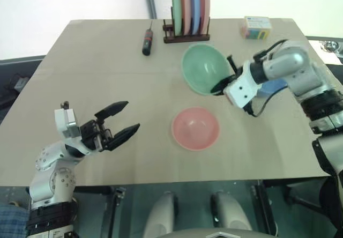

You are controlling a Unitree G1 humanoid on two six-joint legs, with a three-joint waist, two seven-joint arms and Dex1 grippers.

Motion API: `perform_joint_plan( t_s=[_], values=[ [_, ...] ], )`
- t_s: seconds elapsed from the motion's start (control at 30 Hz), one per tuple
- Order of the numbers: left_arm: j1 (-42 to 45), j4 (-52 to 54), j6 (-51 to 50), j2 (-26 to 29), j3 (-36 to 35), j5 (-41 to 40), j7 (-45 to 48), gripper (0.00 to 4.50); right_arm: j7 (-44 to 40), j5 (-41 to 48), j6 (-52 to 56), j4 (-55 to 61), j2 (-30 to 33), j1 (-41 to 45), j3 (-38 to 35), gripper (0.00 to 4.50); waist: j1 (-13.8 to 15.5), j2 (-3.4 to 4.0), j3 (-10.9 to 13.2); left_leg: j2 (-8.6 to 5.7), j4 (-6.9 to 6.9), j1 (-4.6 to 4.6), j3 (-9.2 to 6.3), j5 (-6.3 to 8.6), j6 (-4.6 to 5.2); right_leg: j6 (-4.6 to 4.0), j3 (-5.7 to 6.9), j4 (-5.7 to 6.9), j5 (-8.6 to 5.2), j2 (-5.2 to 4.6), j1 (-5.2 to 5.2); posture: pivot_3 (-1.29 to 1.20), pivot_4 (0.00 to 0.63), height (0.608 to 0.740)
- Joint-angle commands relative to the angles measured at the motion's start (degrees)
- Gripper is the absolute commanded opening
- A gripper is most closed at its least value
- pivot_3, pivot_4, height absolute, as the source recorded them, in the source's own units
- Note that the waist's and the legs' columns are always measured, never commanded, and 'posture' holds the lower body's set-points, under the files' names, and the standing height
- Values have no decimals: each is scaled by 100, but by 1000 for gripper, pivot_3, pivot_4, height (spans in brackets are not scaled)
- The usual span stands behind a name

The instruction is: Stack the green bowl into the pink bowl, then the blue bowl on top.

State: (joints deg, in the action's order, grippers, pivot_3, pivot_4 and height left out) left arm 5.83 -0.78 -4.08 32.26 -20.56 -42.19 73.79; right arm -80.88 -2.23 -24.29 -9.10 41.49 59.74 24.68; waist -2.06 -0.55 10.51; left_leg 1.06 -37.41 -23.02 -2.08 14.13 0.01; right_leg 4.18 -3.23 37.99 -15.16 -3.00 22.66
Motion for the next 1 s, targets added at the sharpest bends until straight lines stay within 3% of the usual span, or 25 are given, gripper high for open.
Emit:
perform_joint_plan(
  t_s=[0.03, 0.23, 0.4, 0.47, 0.63, 0.87, 1.0],
  values=[
    [429, -336, 130, 29, 160, 166, 120, 4500, -411, 746, 1541, 1835, 290, -487, -53, 58, 16, 0, 0, -3, -2, -1, -2, 0, 0, 0, 1, 2, 0, -1, 0, 0, 150, 740],
    [1230, -1136, 383, -63, 449, 525, 209, 4500, -299, 623, 2599, 2999, 370, -1245, 111, 58, 22, -4, -2, -7, -19, -1, 9, -2, -3, 0, 14, 9, 1, 3, -9, 0, 150, 740],
    [1503, -1383, 465, -63, 506, 582, 313, 4500, -35, 406, 2907, 2997, 315, -1226, -49, 1753, -24, -5, -2, -5, -22, -3, 13, -3, -5, 1, 10, 10, 1, 7, -3, 0, 150, 740],
    [1510, -1388, 452, -62, 497, 576, 349, 4500, 83, 381, 2944, 2963, 344, -1188, -197, 2667, -20, -5, -2, -4, -21, -5, 11, -3, -5, 0, 11, 11, 1, 7, -1, 0, 150, 740],
    [1517, -1275, 351, -118, 445, 431, 384, 4500, 268, 1065, 3711, 2883, 569, -1274, -1094, 2667, -2, -5, -2, -5, -21, -19, 8, -3, -5, 0, 15, 3, 1, 4, 3, 0, 150, 740],
    [1578, -923, 140, -388, 531, 163, 284, 4500, 975, 477, 3244, 498, 1275, -1396, -1821, 2667, 66, -7, -3, -9, -40, -37, -1, -3, -5, 0, 27, 1, 2, 0, 4, 0, 150, 740],
    [1634, -779, 91, -537, 639, 172, 281, 4500, 1256, 498, 3192, -534, 1102, -1469, -1888, 2667, 66, -7, -3, -9, -43, -42, 3, -3, -4, 0, 25, 3, 2, 2, 11, 0, 150, 740]
  ],
)
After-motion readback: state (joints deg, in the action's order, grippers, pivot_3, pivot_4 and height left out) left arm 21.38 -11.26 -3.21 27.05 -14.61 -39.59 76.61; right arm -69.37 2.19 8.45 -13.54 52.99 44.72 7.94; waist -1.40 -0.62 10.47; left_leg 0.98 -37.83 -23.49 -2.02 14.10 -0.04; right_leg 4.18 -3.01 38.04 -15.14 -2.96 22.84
